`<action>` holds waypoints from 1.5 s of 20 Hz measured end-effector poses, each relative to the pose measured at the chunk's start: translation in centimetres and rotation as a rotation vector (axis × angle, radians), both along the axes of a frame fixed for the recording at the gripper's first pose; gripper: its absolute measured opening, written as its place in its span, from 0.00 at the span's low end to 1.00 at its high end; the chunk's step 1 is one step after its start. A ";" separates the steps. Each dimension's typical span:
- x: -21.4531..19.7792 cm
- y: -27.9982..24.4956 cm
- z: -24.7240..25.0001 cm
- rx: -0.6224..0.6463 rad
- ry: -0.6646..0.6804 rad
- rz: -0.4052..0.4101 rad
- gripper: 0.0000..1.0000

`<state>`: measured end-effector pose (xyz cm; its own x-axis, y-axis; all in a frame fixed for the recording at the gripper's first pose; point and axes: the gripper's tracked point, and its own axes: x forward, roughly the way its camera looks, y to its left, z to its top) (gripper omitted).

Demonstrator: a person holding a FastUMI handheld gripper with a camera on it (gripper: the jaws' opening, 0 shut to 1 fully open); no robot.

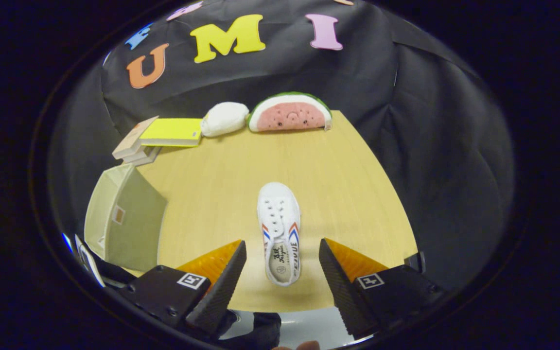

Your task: Open the storage box then place both shoes into the box .Put the left shoe in first, then the right shoe, with the right side of both shoes facing outward in a uniform manner.

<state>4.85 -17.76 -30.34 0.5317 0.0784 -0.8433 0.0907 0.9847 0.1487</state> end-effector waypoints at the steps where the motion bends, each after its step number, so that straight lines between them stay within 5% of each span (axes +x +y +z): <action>1: 0.3 -0.4 -1.5 0.008 0.023 0.005 0.97; 16: 4.4 -0.1 -10.2 0.153 0.273 0.144 0.91; 21: 4.4 0.1 -9.9 0.165 0.278 0.147 0.34; 23: 4.2 0.5 -9.7 0.215 0.291 0.116 0.19; 25: 3.7 1.5 -9.3 0.282 0.307 0.088 0.07; 30: 1.0 4.6 -6.2 0.356 0.297 0.044 0.06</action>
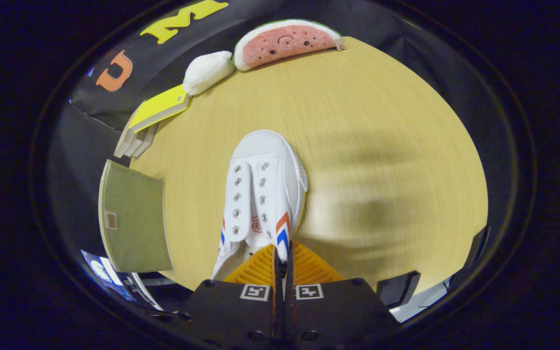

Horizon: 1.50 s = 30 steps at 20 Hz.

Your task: Open the storage box then place both shoes into the box .Put the left shoe in first, then the right shoe, with the right side of both shoes facing outward in a uniform manner.

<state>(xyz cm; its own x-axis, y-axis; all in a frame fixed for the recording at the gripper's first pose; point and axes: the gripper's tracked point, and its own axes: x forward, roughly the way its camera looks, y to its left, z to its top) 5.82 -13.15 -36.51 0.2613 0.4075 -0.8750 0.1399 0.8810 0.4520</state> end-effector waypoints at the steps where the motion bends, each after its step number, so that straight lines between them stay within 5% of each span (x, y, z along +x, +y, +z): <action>1: -0.4 0.8 1.2 0.013 -0.007 -0.018 0.06; 8: -3.0 8.2 10.8 -0.001 -0.077 -0.090 0.06; 17: -5.0 22.6 20.8 -0.012 -0.178 -0.068 0.06; 22: -3.3 29.2 21.3 -0.053 -0.167 -0.035 0.06; 30: -1.7 33.8 15.5 -0.175 -0.052 0.028 0.06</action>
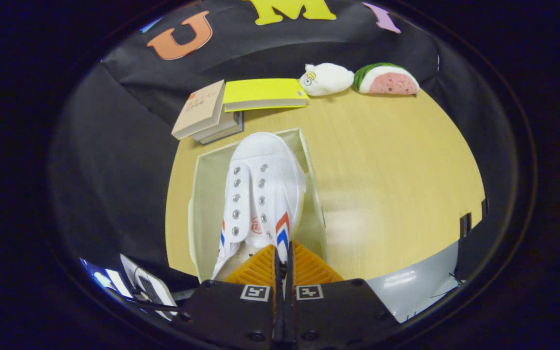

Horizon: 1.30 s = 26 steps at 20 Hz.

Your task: Open the storage box then place both shoes into the box .Put the left shoe in first, then the right shoe, with the right side of both shoes facing outward in a uniform manner.

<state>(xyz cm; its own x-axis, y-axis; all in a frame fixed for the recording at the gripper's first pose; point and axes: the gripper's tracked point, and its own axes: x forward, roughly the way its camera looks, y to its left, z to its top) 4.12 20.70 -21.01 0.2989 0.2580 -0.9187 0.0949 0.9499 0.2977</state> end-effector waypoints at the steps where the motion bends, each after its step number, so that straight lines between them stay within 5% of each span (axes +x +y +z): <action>1: 0.2 0.0 -1.1 -0.017 0.022 0.009 0.06; 9: 0.5 0.4 -5.5 -0.138 0.095 0.044 0.06; 14: 0.6 0.2 -6.6 -0.176 0.109 0.050 0.17; 19: 0.8 0.9 -3.9 -0.145 0.006 0.043 0.37; 26: 1.6 -1.3 5.7 -0.190 -0.336 0.042 0.93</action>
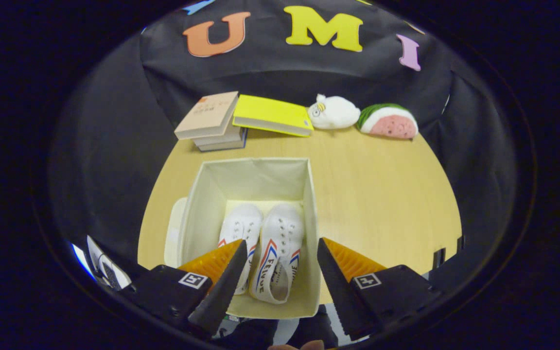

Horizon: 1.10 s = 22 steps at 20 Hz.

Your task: Open the storage box then place both shoes into the box .Put the left shoe in first, then the right shoe, with the right side of both shoes facing outward in a uniform manner.

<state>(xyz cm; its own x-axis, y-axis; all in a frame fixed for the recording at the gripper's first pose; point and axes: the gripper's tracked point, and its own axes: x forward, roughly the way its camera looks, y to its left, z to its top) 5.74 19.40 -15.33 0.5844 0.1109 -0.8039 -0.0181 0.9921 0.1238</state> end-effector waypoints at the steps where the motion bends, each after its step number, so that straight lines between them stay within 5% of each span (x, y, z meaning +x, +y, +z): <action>1: 0.0 -0.5 1.4 0.005 -0.054 -0.006 0.93; 12: -3.2 -10.2 12.9 -0.079 -0.612 -0.237 0.99; 22: -8.1 -14.3 13.9 -0.104 -0.755 -0.338 0.99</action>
<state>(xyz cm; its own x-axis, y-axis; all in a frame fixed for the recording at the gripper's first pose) -2.32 5.08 -1.46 0.9589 -0.2205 -0.1786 0.2414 0.9647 0.1052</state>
